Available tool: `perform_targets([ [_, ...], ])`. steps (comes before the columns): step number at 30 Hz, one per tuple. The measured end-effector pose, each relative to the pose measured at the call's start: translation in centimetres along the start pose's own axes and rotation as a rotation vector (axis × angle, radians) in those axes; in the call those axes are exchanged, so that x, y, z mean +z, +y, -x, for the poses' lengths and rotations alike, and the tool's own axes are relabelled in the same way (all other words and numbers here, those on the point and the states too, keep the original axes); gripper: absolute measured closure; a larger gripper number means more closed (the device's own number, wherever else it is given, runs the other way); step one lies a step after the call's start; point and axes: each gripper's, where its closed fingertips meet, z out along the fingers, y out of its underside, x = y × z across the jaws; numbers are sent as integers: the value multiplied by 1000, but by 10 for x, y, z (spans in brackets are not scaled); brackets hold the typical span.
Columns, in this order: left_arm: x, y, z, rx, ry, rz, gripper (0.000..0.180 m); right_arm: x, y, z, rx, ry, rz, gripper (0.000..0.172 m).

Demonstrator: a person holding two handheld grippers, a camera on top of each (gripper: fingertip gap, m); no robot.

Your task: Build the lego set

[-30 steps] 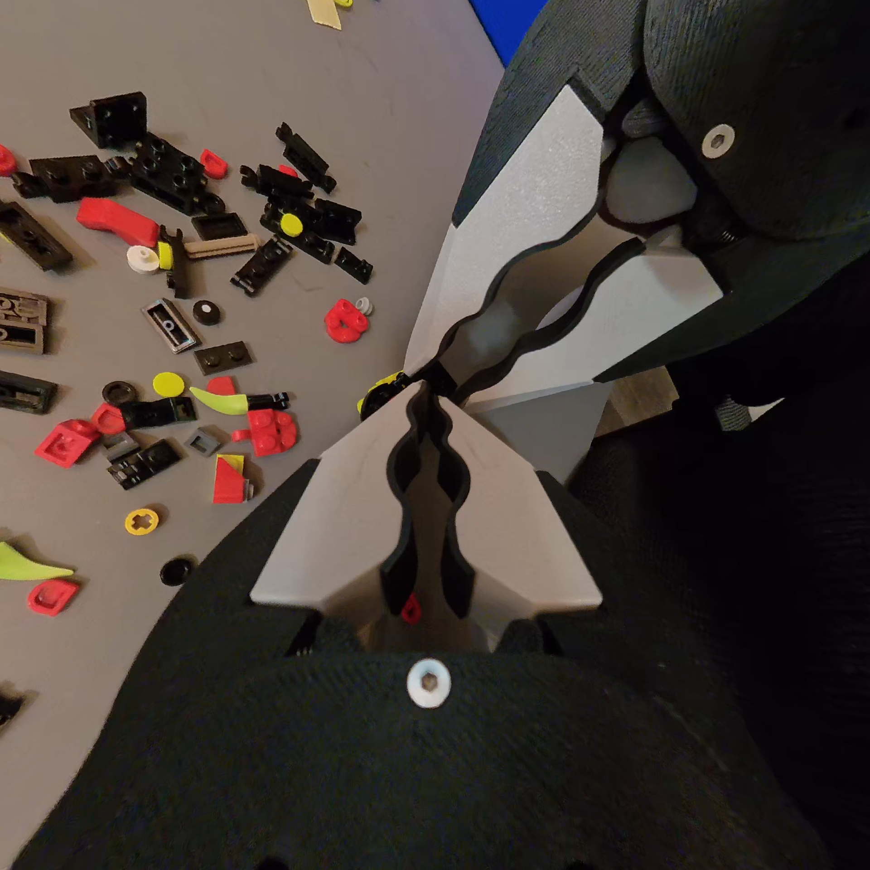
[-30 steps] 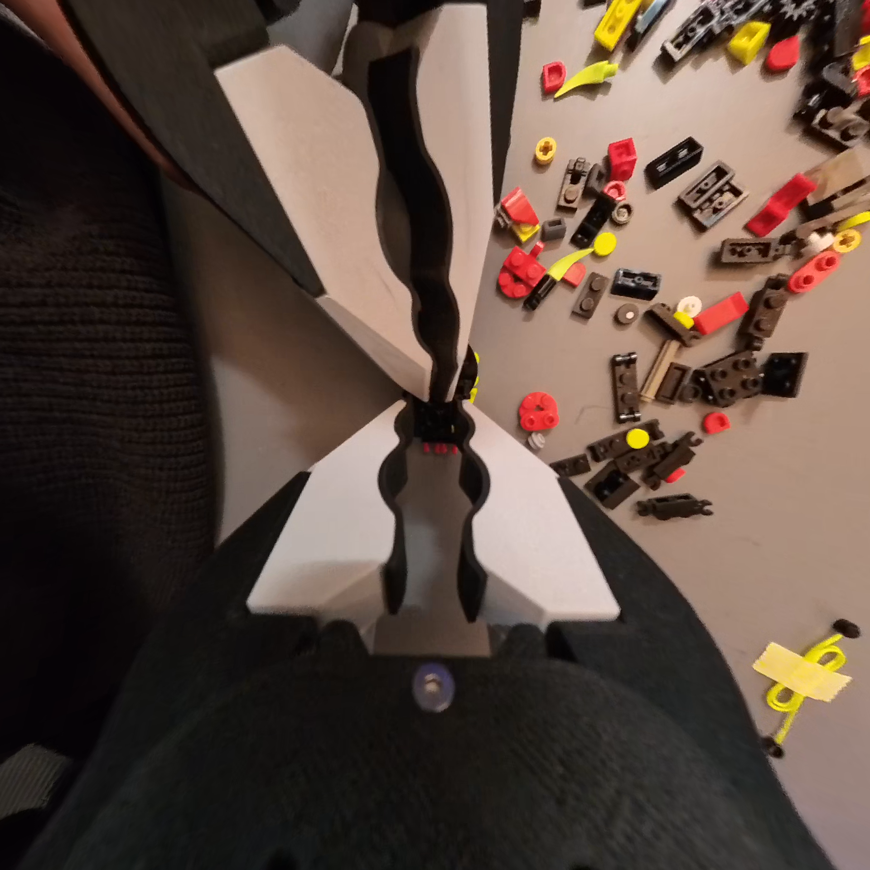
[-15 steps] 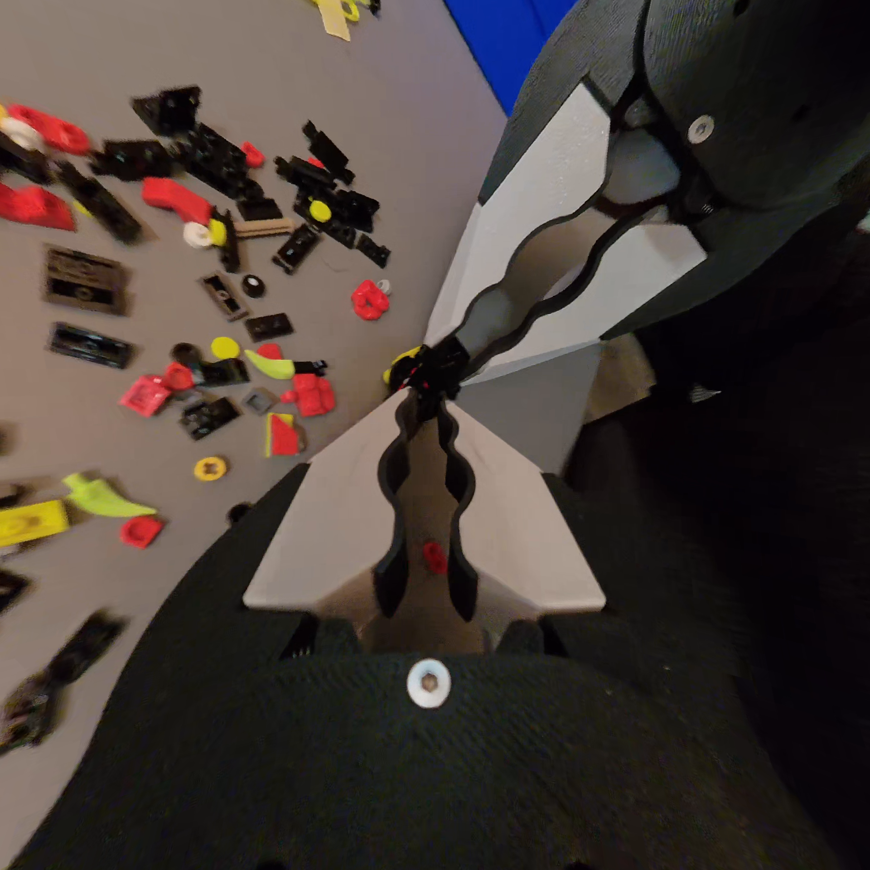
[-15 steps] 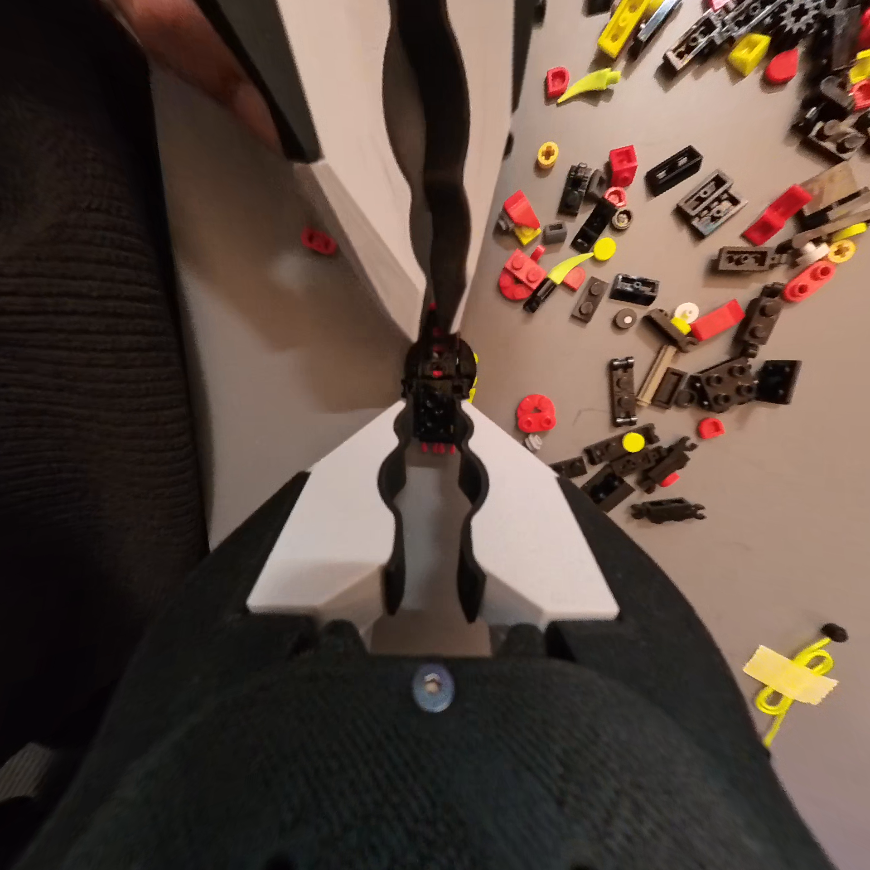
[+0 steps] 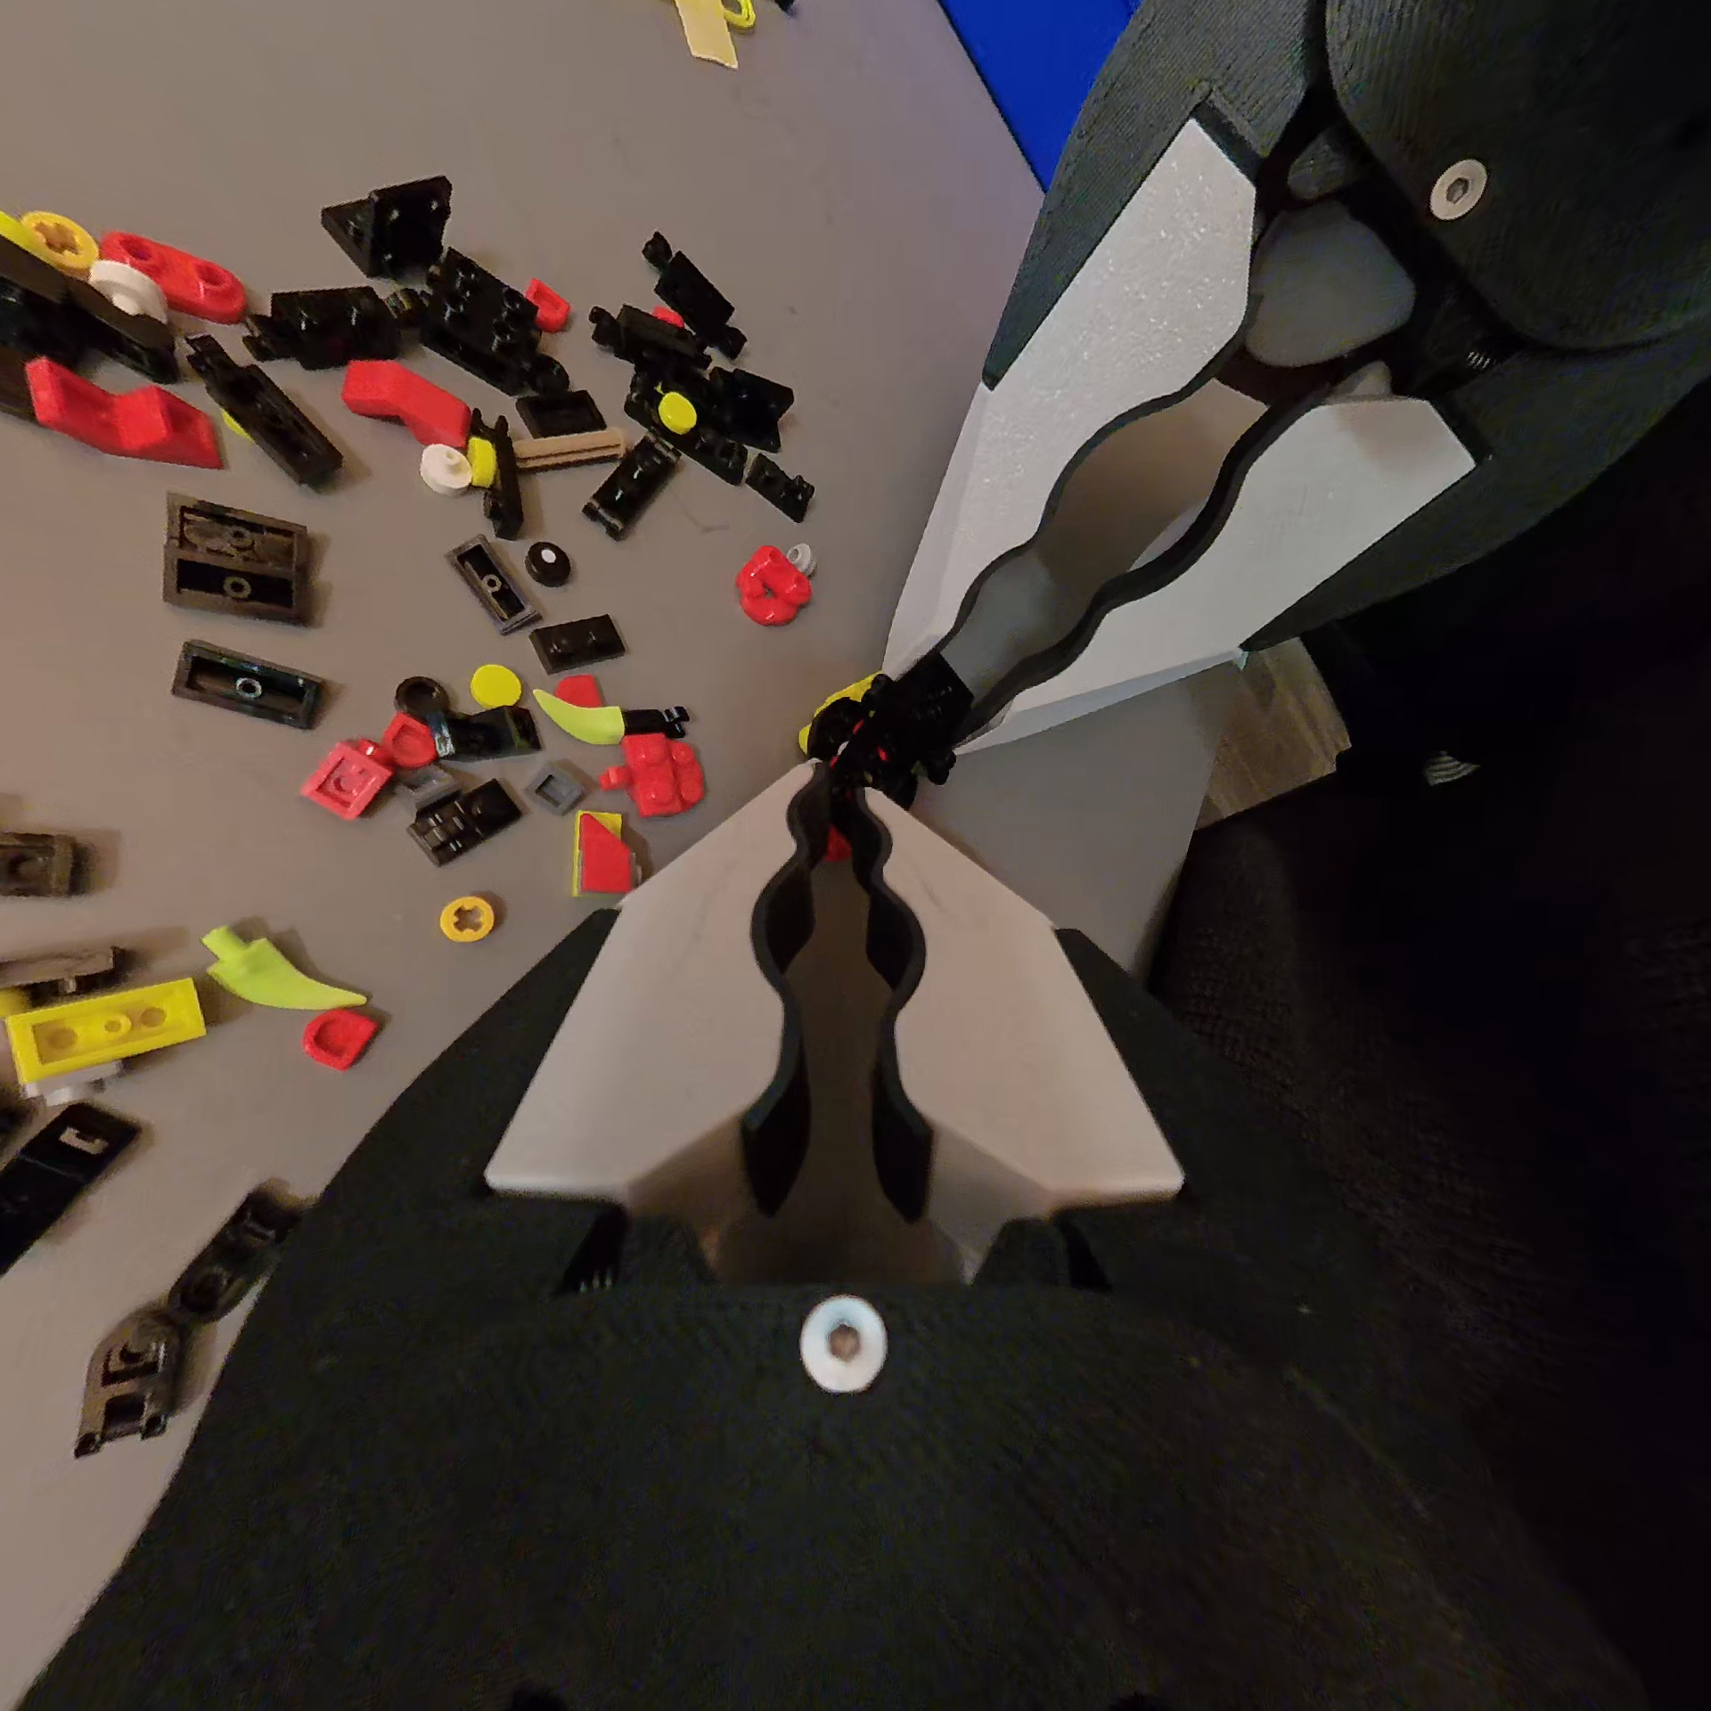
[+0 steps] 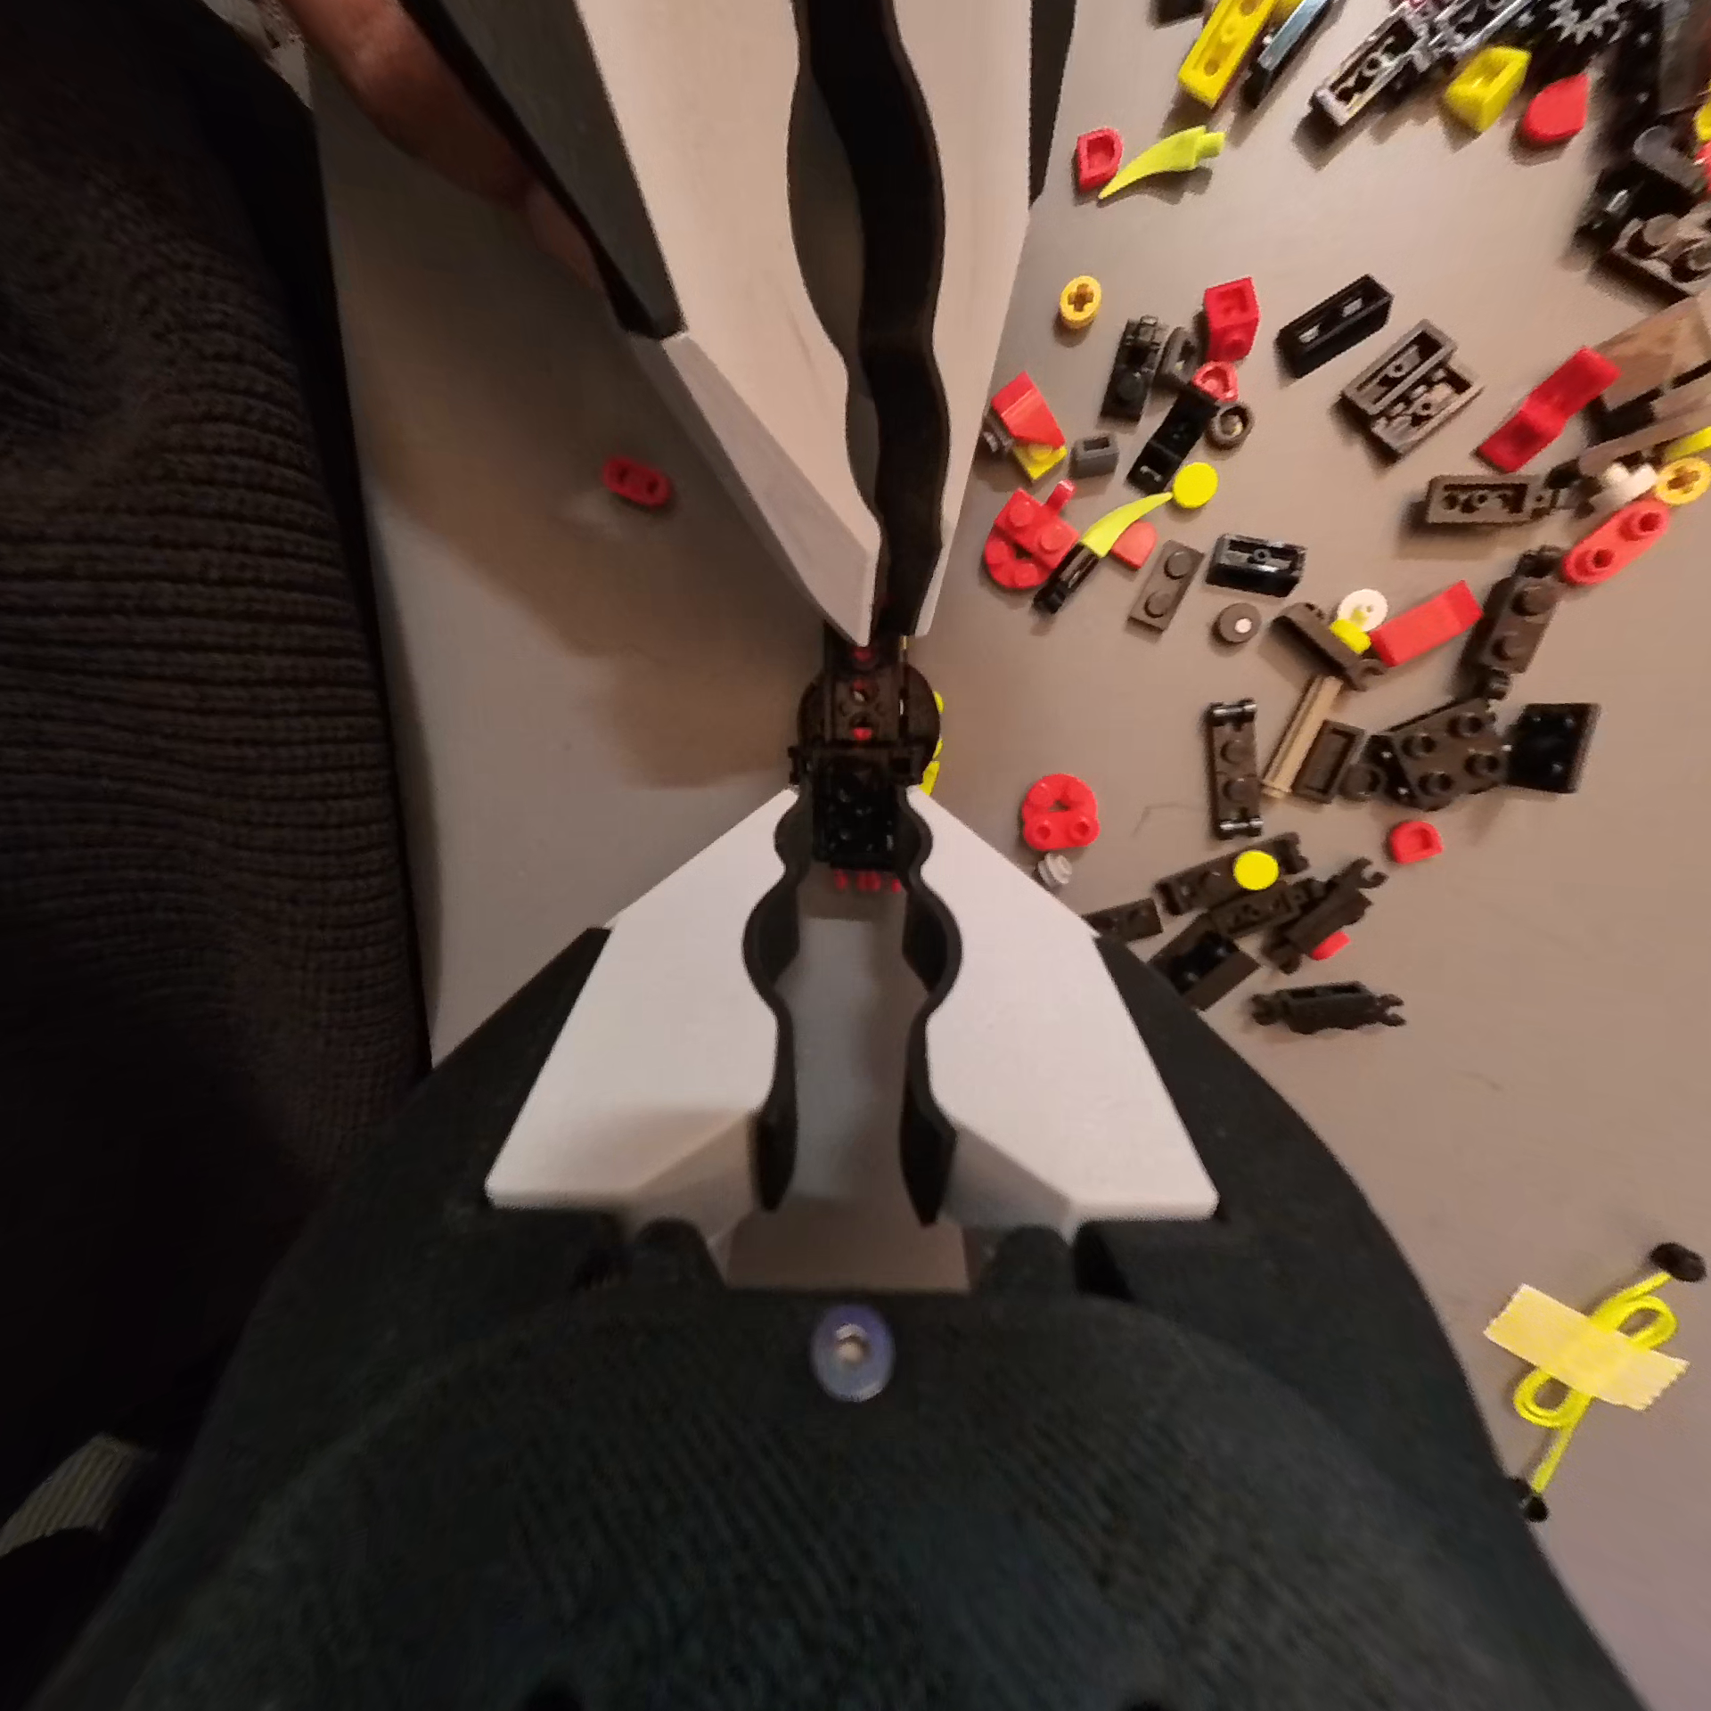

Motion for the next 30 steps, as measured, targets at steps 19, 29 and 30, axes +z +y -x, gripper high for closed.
perform_targets([
  [19,3,0,-3,-12,9,-2,180,1,2,1,-8,41,81,157],
  [29,3,0,-3,-14,11,-1,180,1,2,0,-18,36,89,157],
  [30,3,0,-3,-13,10,-1,180,1,2,0,-19,31,91,157],
])
